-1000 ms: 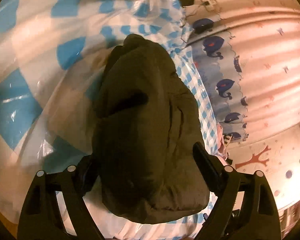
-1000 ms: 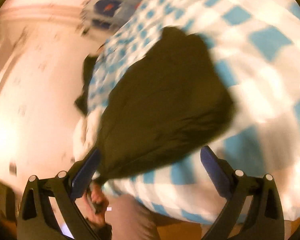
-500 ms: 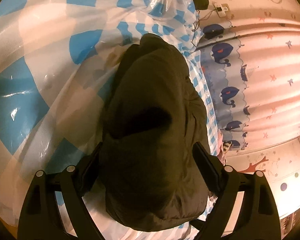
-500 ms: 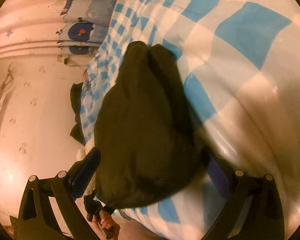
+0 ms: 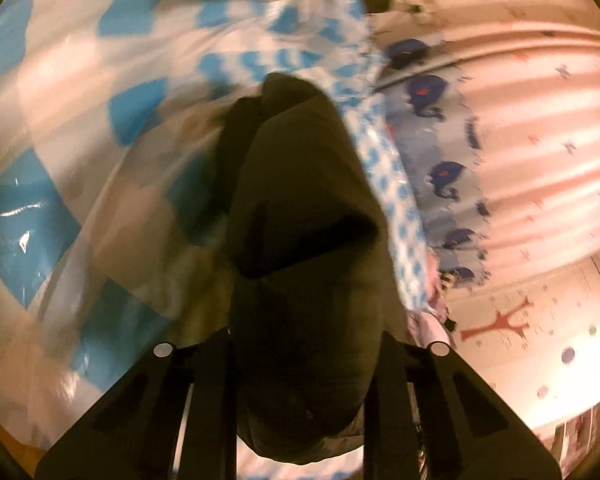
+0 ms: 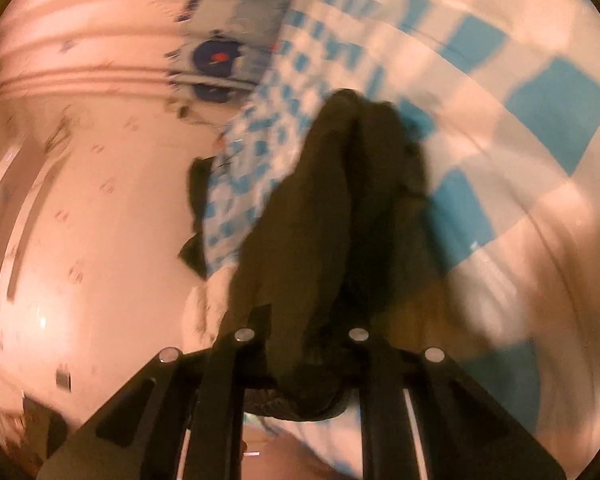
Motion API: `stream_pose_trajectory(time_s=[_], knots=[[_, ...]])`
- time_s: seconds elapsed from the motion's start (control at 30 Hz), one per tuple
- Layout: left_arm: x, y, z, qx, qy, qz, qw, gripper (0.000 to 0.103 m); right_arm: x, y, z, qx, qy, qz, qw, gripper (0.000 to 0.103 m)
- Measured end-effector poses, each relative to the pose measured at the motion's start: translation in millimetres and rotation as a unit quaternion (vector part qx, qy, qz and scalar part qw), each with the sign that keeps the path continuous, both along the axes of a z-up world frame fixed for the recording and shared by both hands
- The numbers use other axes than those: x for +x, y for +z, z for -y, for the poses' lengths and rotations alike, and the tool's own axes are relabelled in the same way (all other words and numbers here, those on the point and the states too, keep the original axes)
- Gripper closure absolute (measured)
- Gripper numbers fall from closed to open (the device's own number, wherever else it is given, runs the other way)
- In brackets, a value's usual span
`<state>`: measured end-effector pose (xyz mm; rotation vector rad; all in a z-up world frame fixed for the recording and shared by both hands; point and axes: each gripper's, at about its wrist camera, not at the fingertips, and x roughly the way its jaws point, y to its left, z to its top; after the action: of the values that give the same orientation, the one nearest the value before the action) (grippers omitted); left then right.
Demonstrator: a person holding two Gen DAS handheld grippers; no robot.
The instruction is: Fold large clothes
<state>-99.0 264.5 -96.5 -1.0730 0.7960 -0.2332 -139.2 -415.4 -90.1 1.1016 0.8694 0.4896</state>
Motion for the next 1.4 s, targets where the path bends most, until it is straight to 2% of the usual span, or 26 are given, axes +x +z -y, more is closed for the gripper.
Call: stream_pose_trajectory(time_s=[0.07,0.13,0.17,0.2,0.23,0.27,0.33,0.37,0.43,0.5,0.53,0.6,0.73,0.8,0.83,0.9,0.93,0.97,1.03,1.1,1.13,1.2,1.27,1.4], knots=[[-17.1,17.3,2.0,0.011,-0.012,0.023,0.9996,0.087,-21.3,17.5,-0.1,-0.008,0.01,0.013,1.0,0.088],[-28.6,16.8,1.0,0.02,-0.019,0.018,0.9995,0.084,-41.6,17.3,-0.3,-0.039,0.027,-0.008,0.999,0.087],[-31.2,9.7,-0.5,0.022,-0.024,0.008,0.9995,0.081,-45.2,10.6,0.2,-0.047,0.036,-0.025,0.998,0.082],[-31.6,-7.9,-3.9,0.021,-0.029,-0.019,0.9992,0.079,-52.0,-0.1,4.1,-0.058,0.037,-0.051,0.996,0.08],[-32.0,-20.1,-7.1,0.011,-0.028,-0.038,0.9988,0.072,-58.5,-8.9,11.3,-0.062,0.028,-0.07,0.995,0.076],[-35.3,-37.5,-13.4,-0.016,-0.018,-0.053,0.9983,0.064,-65.4,-11.0,20.5,-0.064,0.008,-0.075,0.995,0.075],[-41.1,-46.4,-19.4,-0.026,-0.003,-0.049,0.9985,0.056,-76.1,0.3,33.4,-0.103,-0.034,-0.067,0.992,0.069],[-42.4,-45.8,-19.7,-0.018,0.005,-0.047,0.9987,0.05,-80.0,21.8,34.0,-0.163,-0.059,-0.045,0.984,0.066],[-39.5,-44.9,-18.0,-0.013,0.013,-0.047,0.9987,0.046,-73.8,54.1,16.3,-0.234,-0.056,0.002,0.971,0.064],[-35.6,-45.0,-18.6,-0.021,0.027,-0.044,0.9984,0.042,-51.2,92.4,-37.9,-0.31,-0.002,0.075,0.948,0.055],[-33.3,-45.2,-18.1,-0.024,0.034,-0.044,0.9982,0.042,-34.4,103.8,-72.8,-0.346,0.033,0.099,0.932,0.044],[-29.1,-44.2,-15.2,-0.03,0.043,-0.041,0.9978,0.042,-7.3,109.3,-133.3,-0.39,0.092,0.135,0.906,0.043],[-25.5,-42.3,-11.9,-0.031,0.047,-0.041,0.9976,0.042,40.7,81.0,-242.0,-0.463,0.187,0.16,0.851,0.043],[-24.2,-42.0,-12.2,-0.03,0.046,-0.041,0.9976,0.042,52.7,51.7,-273.8,-0.492,0.219,0.15,0.829,0.043],[-23.0,-41.8,-11.7,-0.027,0.043,-0.041,0.9979,0.042,55.7,30.9,-284.5,-0.501,0.236,0.131,0.822,0.043],[-17.6,-42.7,-11.2,-0.029,0.037,-0.037,0.9982,0.05,56.0,2.8,-291.3,-0.518,0.248,0.123,0.809,0.041],[-16.5,-43.5,-11.2,-0.032,0.032,-0.033,0.9984,0.056,56.0,-1.8,-293.6,-0.522,0.252,0.121,0.806,0.04],[-15.8,-42.9,-10.7,-0.032,0.029,-0.03,0.9986,0.062,57.9,-3.2,-292.6,-0.519,0.256,0.112,0.808,0.04],[-14.8,-40.0,-9.5,-0.023,0.024,-0.025,0.9991,0.067,54.9,4.6,-289.6,-0.518,0.254,0.105,0.81,0.041],[-14.9,-40.1,-10.0,-0.023,0.023,-0.023,0.9992,0.068,32.9,24.0,-290.8,-0.529,0.242,0.153,0.799,0.041],[-15.0,-41.4,-10.6,-0.024,0.024,-0.023,0.9992,0.068,26.5,27.9,-292.8,-0.534,0.242,0.163,0.793,0.041],[-14.7,-41.5,-10.4,-0.025,0.026,-0.02,0.9992,0.069,24.4,12.3,-300.2,-0.548,0.263,0.145,0.781,0.04],[-15.6,-35.0,-7.4,-0.02,0.028,-0.008,0.9994,0.073,32.8,-3.9,-299.5,-0.548,0.263,0.136,0.782,0.037],[-14.5,-1.0,7.8,0.018,0.019,0.026,0.9993,0.076,37.5,-13.0,-303.1,-0.562,0.264,0.129,0.773,0.036]])
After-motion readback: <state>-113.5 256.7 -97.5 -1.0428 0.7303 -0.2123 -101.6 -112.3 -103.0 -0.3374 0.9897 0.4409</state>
